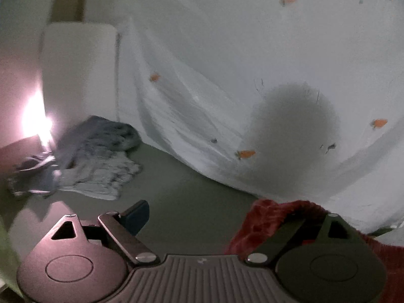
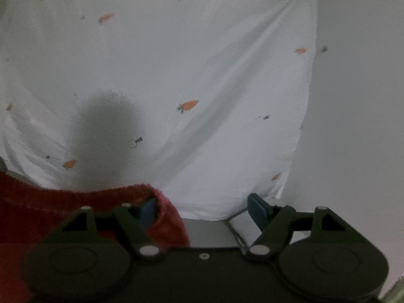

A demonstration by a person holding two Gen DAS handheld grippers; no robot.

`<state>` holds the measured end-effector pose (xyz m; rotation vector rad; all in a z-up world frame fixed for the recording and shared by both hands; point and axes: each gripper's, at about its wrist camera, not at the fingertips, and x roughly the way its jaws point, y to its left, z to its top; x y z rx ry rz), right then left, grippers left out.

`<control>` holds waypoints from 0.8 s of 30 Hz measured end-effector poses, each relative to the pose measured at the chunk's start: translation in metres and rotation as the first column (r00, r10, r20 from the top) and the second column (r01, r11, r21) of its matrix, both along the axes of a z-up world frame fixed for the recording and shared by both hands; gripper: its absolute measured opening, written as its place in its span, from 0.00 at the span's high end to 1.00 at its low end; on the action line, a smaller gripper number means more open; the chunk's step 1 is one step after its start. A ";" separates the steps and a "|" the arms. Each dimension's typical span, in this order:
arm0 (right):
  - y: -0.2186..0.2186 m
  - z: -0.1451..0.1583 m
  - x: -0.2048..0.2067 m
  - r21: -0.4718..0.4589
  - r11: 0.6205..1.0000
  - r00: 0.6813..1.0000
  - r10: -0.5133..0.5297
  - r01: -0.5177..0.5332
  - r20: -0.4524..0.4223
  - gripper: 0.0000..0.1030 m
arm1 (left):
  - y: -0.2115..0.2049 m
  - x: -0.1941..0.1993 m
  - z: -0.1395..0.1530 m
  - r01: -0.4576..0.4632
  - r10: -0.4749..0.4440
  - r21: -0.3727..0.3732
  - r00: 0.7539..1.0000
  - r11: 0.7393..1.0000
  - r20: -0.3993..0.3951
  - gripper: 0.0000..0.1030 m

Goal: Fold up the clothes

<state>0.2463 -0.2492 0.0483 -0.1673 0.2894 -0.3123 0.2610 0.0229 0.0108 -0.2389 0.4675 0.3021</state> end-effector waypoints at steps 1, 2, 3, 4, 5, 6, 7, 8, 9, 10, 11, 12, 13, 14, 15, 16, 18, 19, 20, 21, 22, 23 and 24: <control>-0.001 -0.006 0.029 0.009 1.000 1.000 -0.002 0.002 -0.020 0.26 | -0.005 0.033 -0.008 0.023 -0.023 0.000 0.999 1.000 -0.030 0.11; -0.003 -0.016 0.059 0.026 1.000 0.999 0.000 0.002 -0.048 0.26 | -0.004 0.062 -0.019 0.040 -0.040 -0.001 0.997 0.999 -0.058 0.10; -0.007 -0.026 0.091 0.050 0.999 0.996 0.008 -0.004 -0.086 0.26 | -0.003 0.090 -0.030 0.057 -0.057 -0.002 0.995 0.998 -0.087 0.08; -0.011 -0.040 0.125 0.085 0.996 0.990 0.028 -0.017 -0.140 0.26 | -0.003 0.124 -0.045 0.099 -0.097 0.006 0.985 0.995 -0.144 0.07; -0.016 -0.056 0.161 0.122 0.992 0.976 0.062 -0.037 -0.208 0.26 | -0.002 0.161 -0.066 0.136 -0.135 -0.012 0.966 0.991 -0.221 0.07; -0.020 -0.074 0.196 0.153 0.986 0.953 0.103 -0.061 -0.283 0.27 | -0.001 0.197 -0.088 0.171 -0.173 -0.035 0.939 0.985 -0.298 0.07; -0.024 -0.091 0.222 0.170 0.983 0.936 0.120 -0.066 -0.332 0.27 | 0.002 0.221 -0.105 0.186 -0.200 -0.074 0.916 0.980 -0.349 0.07; -0.027 -0.110 0.248 0.186 0.980 0.915 0.138 -0.072 -0.378 0.27 | 0.007 0.239 -0.121 0.190 -0.222 -0.120 0.895 0.974 -0.387 0.08; -0.030 -0.125 0.267 0.199 0.977 0.897 0.155 -0.077 -0.415 0.27 | 0.011 0.257 -0.138 0.191 -0.245 -0.167 0.872 0.967 -0.423 0.08; -0.032 -0.135 0.275 0.208 0.975 0.884 0.168 -0.083 -0.436 0.27 | 0.015 0.275 -0.155 0.190 -0.269 -0.213 0.848 0.958 -0.457 0.08; -0.033 -0.146 0.283 0.217 0.972 0.871 0.182 -0.089 -0.457 0.27 | 0.016 0.282 -0.163 0.201 -0.281 -0.214 0.835 0.956 -0.473 0.08; -0.035 -0.154 0.288 0.227 0.969 0.862 0.196 -0.098 -0.467 0.27 | 0.016 0.288 -0.170 0.213 -0.291 -0.211 0.823 0.954 -0.487 0.08; -0.036 -0.159 0.286 0.239 0.965 0.861 0.213 -0.111 -0.461 0.26 | 0.015 0.287 -0.173 0.220 -0.290 -0.197 0.824 0.955 -0.486 0.07; -0.038 -0.165 0.284 0.250 0.960 0.860 0.230 -0.125 -0.455 0.24 | 0.014 0.285 -0.176 0.227 -0.288 -0.182 0.827 0.957 -0.484 0.07; -0.041 -0.169 0.282 0.267 0.954 0.860 0.247 -0.135 -0.446 0.22 | 0.012 0.284 -0.178 0.233 -0.286 -0.167 0.829 0.958 -0.481 0.07; -0.045 -0.173 0.280 0.292 0.948 0.862 0.254 -0.131 -0.438 0.21 | 0.011 0.281 -0.180 0.234 -0.289 -0.173 0.828 0.957 -0.481 0.07; -0.055 -0.179 0.278 0.330 0.939 0.868 0.238 -0.091 -0.437 0.21 | 0.009 0.275 -0.183 0.233 -0.296 -0.187 0.824 0.954 -0.482 0.07; -0.059 -0.181 0.275 0.347 0.935 0.876 0.231 -0.079 -0.423 0.21 | 0.007 0.268 -0.183 0.223 -0.280 -0.174 0.830 0.959 -0.482 0.07; -0.061 -0.184 0.270 0.351 0.932 0.881 0.238 -0.089 -0.409 0.22 | 0.005 0.261 -0.184 0.211 -0.263 -0.160 0.836 0.964 -0.482 0.07; -0.060 -0.189 0.265 0.339 0.933 0.878 0.260 -0.121 -0.402 0.24 | 0.003 0.254 -0.184 0.199 -0.246 -0.146 0.842 0.969 -0.481 0.07; -0.058 -0.194 0.260 0.328 0.932 0.874 0.282 -0.152 -0.396 0.28 | 0.001 0.248 -0.185 0.186 -0.229 -0.136 0.843 0.973 -0.486 0.07; -0.055 -0.200 0.257 0.308 0.933 0.864 0.307 -0.189 -0.399 0.41 | 0.000 0.242 -0.186 0.171 -0.212 -0.127 0.844 0.977 -0.493 0.07; -0.049 -0.210 0.257 0.273 0.933 0.844 0.335 -0.235 -0.419 0.56 | -0.002 0.237 -0.187 0.157 -0.195 -0.117 0.844 0.981 -0.499 0.07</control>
